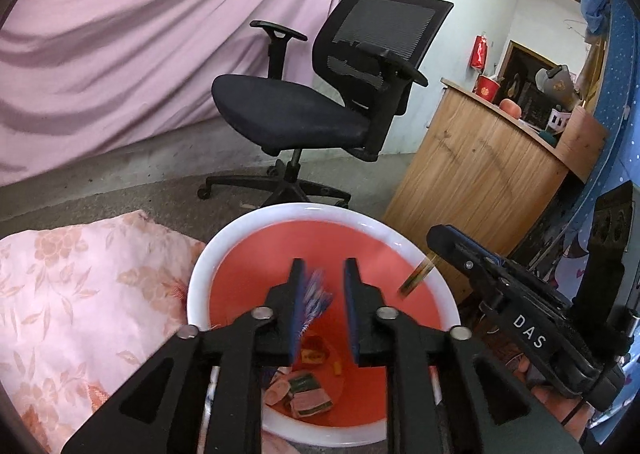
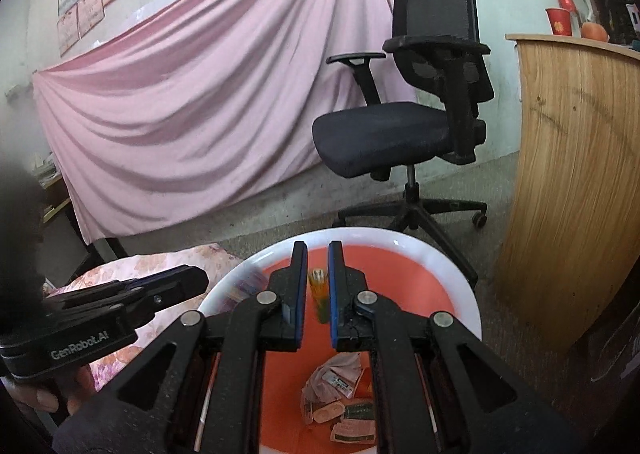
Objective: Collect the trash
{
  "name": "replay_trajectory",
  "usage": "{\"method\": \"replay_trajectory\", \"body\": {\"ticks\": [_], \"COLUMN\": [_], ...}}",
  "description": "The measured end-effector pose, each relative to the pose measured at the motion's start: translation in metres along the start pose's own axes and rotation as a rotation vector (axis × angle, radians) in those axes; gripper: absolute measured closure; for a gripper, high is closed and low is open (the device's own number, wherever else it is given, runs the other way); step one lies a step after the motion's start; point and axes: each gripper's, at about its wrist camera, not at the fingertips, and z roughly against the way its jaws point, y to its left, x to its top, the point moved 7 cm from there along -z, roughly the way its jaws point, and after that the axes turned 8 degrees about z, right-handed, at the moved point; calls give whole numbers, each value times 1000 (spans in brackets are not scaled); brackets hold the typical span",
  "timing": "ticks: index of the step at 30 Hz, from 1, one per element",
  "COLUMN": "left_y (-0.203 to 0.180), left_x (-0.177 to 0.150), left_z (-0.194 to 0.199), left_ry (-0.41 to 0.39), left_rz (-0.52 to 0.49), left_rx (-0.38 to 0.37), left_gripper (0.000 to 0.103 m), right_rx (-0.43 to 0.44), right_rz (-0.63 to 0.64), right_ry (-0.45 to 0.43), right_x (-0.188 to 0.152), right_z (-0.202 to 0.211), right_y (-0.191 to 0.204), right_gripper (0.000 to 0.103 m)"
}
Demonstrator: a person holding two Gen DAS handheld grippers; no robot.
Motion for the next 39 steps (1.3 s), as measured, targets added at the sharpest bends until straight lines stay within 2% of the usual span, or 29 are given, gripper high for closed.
{"method": "replay_trajectory", "body": {"ticks": [1,7,11,13,16,18,21,23,25,26,28,29,39], "left_y": [2,10,16,18,22,24,28,30,33,36,38,40,49], "left_x": [0,-1,1,2,3,5,5,6,7,9,11,11,9], "left_z": [1,6,12,15,23,27,36,41,48,53,60,64,111], "left_ry": [1,-6,-26,-35,-55,-69,-88,-101,-124,-141,-167,-175,-285], "left_rz": [5,17,29,28,25,27,37,48,64,71,75,78,66], "left_rx": [2,23,36,47,65,73,81,89,103,113,130,133,200], "left_gripper": [78,77,69,68,65,60,47,27,14,12,11,11,5], "right_rx": [-1,-4,-11,-15,-19,-21,-28,-38,-49,-53,-59,-61,-64], "right_rz": [1,4,4,0,-2,-3,-5,-8,-11,-13,-19,-22,15], "right_ry": [4,23,28,28,22,17,12,5,-9,-15,-33,-40,-100], "right_x": [-1,-3,-1,-1,0,1,2,2,3,4,5,5,10], "right_z": [-1,-4,-5,-4,-2,-1,1,3,6,7,11,13,35], "right_y": [0,-1,-2,-4,-5,-5,-6,-6,-7,-7,-9,-9,7], "right_gripper": [70,70,68,65,52,48,42,34,19,15,2,0,0]}}
